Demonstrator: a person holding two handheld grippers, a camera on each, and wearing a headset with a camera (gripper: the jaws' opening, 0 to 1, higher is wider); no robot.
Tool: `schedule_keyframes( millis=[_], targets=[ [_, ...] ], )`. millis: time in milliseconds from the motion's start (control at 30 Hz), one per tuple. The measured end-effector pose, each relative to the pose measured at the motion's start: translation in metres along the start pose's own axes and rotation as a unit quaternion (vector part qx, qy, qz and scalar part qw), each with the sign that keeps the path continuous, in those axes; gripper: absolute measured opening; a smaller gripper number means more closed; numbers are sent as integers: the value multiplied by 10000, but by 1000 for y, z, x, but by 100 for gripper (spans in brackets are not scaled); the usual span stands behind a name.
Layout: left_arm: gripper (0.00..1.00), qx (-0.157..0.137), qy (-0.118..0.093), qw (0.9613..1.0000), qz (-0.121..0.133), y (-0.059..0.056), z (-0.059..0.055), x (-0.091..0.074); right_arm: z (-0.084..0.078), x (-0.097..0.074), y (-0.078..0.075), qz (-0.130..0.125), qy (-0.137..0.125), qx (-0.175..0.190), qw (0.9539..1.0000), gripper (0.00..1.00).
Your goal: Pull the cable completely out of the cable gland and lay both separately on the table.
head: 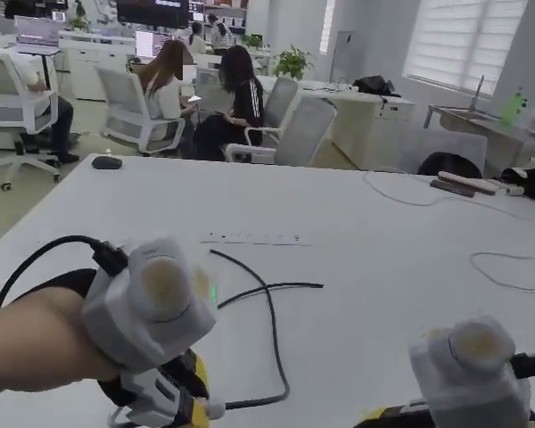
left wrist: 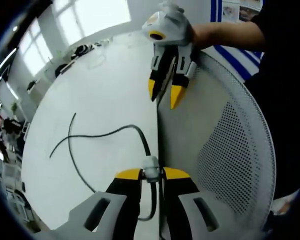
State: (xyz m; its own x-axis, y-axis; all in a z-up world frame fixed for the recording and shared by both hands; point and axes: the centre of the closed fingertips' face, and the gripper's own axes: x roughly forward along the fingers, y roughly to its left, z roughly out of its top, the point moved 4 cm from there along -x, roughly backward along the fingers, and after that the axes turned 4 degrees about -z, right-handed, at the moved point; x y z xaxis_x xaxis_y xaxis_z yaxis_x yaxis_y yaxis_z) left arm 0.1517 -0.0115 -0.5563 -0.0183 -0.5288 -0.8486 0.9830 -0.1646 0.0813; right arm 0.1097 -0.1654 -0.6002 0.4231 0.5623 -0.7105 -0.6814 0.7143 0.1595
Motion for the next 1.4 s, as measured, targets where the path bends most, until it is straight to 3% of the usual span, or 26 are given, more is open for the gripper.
schedule_keyframes(
  millis=[33,100,233,400,567,733,800,833,1000,1133,1233,1267,1333,1400],
  targets=[
    [16,43,-10,10000,64,-1,2,-3,10,-3,6,100,-58,-378,9992,31],
    [16,157,-77,9997,176,-4,8,-11,24,-4,16,421,-67,-593,9973,31],
    [16,312,-104,9989,324,-10,13,-21,59,0,34,903,-447,-764,9920,31],
    [16,540,-82,9969,561,-13,15,-26,87,12,53,1421,-598,-974,9832,30],
    [16,827,19,9932,821,-15,14,-27,97,21,59,1595,-494,-1146,9793,30],
    [16,1313,108,9854,1082,-18,15,-22,100,29,64,1811,-309,-1416,9727,28],
    [16,1600,160,9798,1187,-18,17,-20,103,29,66,1880,-391,-1510,9697,25],
    [16,1576,159,9801,1199,-20,17,-19,104,29,67,1899,-393,-1539,9689,23],
    [16,1840,217,9742,1286,-20,19,-17,104,33,68,1893,-290,-1695,9667,15],
    [16,1852,235,9750,1201,-20,19,-14,101,36,70,1860,-194,-1885,9641,13],
    [17,1626,120,9804,1109,-17,17,-10,98,36,69,1717,-159,-2157,9611,12],
    [17,1407,3,9844,1059,-16,15,-9,97,37,69,1701,-163,-2150,9615,12],
    [18,1197,-194,9860,1143,-12,15,-10,97,36,66,1640,-150,-2047,9649,12],
    [18,1170,-284,9863,1127,-11,16,-10,96,34,62,1638,-162,-1913,9676,12]
  ],
)
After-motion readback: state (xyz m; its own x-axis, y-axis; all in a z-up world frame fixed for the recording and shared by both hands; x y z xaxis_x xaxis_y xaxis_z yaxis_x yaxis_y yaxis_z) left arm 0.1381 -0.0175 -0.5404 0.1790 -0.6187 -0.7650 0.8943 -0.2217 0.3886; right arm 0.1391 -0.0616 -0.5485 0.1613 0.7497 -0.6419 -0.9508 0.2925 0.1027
